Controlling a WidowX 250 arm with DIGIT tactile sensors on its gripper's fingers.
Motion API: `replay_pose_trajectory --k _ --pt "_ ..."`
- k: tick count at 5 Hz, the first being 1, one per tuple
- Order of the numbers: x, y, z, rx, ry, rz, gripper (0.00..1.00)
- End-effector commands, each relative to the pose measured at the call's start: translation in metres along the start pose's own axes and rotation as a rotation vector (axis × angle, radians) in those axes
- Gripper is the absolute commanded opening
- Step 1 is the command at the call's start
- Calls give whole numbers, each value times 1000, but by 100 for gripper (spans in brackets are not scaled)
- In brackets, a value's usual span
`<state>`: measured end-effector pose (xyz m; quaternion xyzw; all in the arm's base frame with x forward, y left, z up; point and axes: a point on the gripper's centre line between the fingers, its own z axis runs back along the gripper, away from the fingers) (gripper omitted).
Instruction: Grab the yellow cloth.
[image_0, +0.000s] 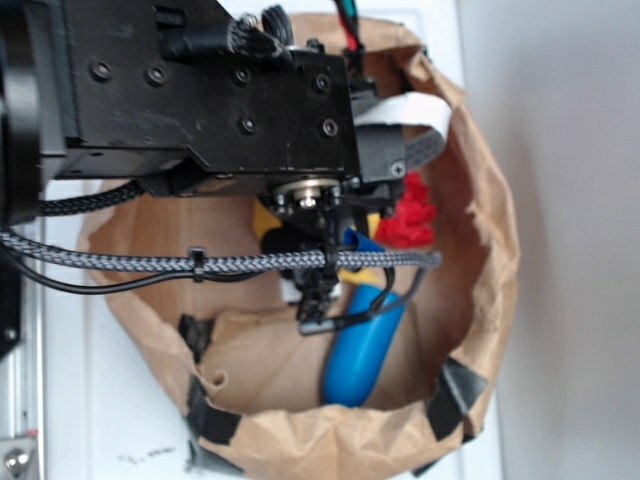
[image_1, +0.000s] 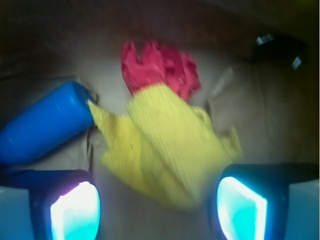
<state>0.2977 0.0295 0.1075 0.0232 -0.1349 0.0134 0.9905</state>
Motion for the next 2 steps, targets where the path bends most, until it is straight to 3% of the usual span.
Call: replay_pose_trajectory --k 1,2 --pt "3 -5 -21 90 -13 -19 100" --pt "4 -7 -36 108 38 -20 100"
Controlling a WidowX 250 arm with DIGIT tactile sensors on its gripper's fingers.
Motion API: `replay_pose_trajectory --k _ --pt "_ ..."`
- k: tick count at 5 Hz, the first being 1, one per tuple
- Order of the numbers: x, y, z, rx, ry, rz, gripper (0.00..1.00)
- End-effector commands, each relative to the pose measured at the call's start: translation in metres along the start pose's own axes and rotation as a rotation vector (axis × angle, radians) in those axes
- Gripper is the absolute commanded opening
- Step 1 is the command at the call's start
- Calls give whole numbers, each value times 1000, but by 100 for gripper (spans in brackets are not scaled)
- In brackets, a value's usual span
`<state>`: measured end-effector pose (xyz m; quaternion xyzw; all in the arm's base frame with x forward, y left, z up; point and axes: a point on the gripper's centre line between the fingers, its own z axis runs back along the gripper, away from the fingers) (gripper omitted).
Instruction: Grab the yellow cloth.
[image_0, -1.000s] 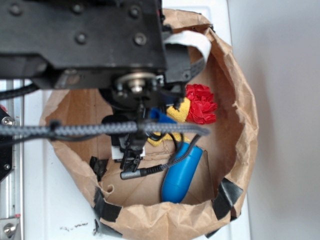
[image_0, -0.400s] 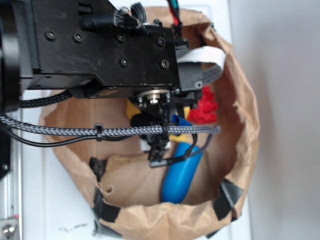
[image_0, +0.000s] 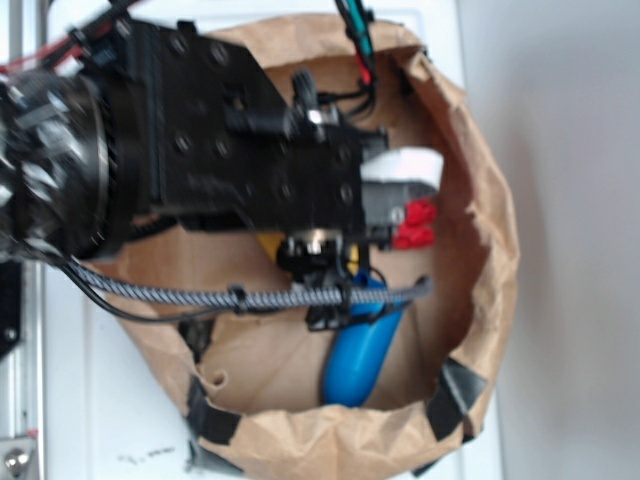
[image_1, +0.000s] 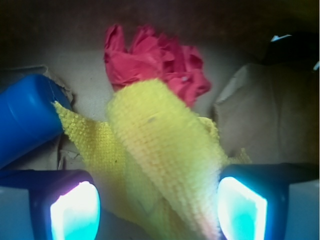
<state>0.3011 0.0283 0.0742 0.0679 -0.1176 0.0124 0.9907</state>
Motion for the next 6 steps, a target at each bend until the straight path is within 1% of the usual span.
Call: replay_pose_trajectory --k 1,2,3,4,5,6 --pt "17 -2 -28 76 87 22 100" --pt "19 1 -20 62 78 55 0" --pt "17 1 -8 53 37 44 0" --pt "15 6 20 9 6 58 0" --pt "15 13 49 -44 1 82 0" --pt "18 24 91 -120 33 105 0"
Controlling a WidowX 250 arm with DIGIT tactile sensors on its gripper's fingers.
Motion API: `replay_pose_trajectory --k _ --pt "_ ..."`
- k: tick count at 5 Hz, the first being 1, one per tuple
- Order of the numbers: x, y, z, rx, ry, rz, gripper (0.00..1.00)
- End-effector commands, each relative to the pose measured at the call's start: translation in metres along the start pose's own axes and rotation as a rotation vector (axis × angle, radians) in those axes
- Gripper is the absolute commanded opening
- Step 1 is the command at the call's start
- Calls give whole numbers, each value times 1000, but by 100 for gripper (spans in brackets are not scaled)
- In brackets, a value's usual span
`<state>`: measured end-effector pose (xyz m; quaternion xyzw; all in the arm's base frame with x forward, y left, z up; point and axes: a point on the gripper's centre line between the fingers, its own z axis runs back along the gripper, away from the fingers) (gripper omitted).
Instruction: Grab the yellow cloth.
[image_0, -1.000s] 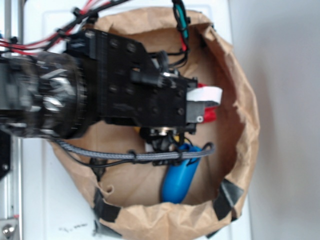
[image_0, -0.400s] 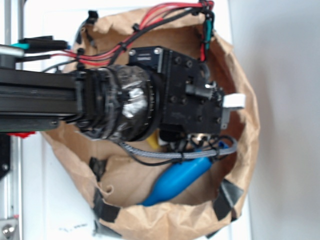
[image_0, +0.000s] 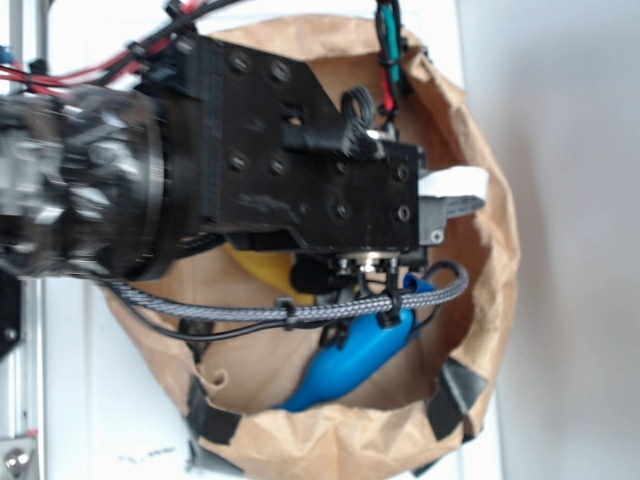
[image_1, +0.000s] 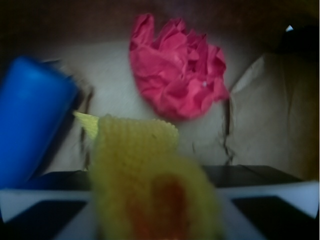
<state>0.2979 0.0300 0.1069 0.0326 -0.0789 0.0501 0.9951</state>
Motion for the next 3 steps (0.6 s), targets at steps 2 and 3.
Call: replay_pose_trajectory --k 2,3 --pt "-1 7 116 -33 -94 108 0" --pt "-6 10 127 -83 -53 54 0"
